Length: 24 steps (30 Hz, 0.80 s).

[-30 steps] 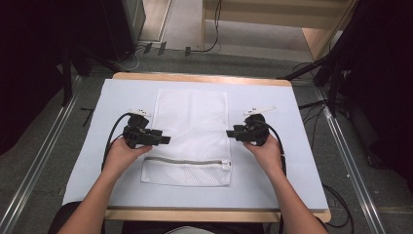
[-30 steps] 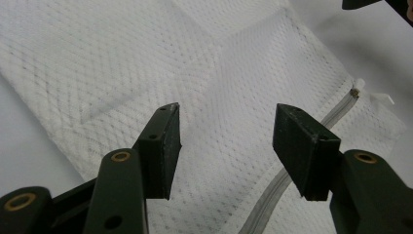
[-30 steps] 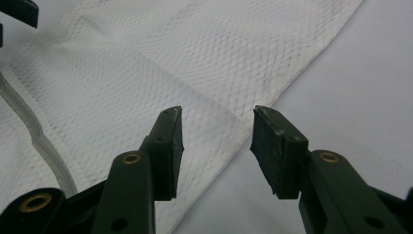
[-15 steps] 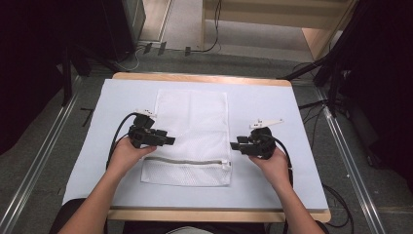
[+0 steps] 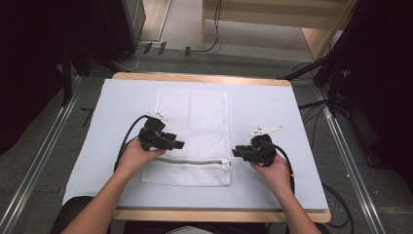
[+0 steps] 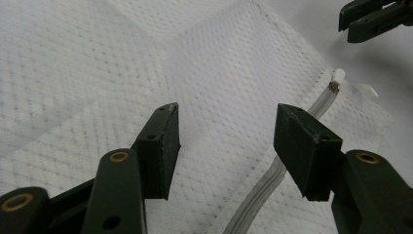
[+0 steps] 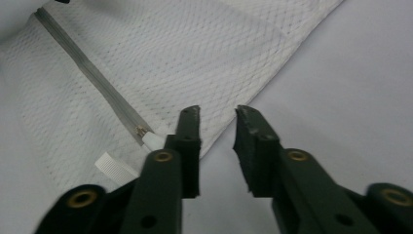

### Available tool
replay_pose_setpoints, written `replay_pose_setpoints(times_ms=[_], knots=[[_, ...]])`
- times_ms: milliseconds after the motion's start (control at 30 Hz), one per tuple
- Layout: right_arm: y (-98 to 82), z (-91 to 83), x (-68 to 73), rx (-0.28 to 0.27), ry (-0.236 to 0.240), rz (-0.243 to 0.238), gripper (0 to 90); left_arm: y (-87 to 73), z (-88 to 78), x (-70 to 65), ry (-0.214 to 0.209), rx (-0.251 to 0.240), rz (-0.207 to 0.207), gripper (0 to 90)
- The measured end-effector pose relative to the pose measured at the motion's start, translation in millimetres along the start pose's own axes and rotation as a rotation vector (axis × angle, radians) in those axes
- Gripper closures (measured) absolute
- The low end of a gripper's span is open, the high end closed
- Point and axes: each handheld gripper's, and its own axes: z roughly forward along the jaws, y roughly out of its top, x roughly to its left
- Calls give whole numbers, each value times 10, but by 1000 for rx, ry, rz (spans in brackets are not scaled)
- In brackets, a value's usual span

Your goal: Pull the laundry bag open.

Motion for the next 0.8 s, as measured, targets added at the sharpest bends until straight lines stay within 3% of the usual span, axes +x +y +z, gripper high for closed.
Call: replay_pose_setpoints(times_ms=[100, 233, 500, 800], knots=[[13, 20, -7, 16, 18, 12, 897, -1, 9, -20, -7, -11, 0, 436], [37, 103, 10, 61, 59, 25, 900, -16, 7, -48, -7, -18, 5, 435], [56, 291, 81, 142, 106, -4, 900, -70, -16, -73, 14, -14, 13, 434], [58, 338, 161, 167, 133, -22, 900, -69, -24, -93, 13, -20, 19, 433]])
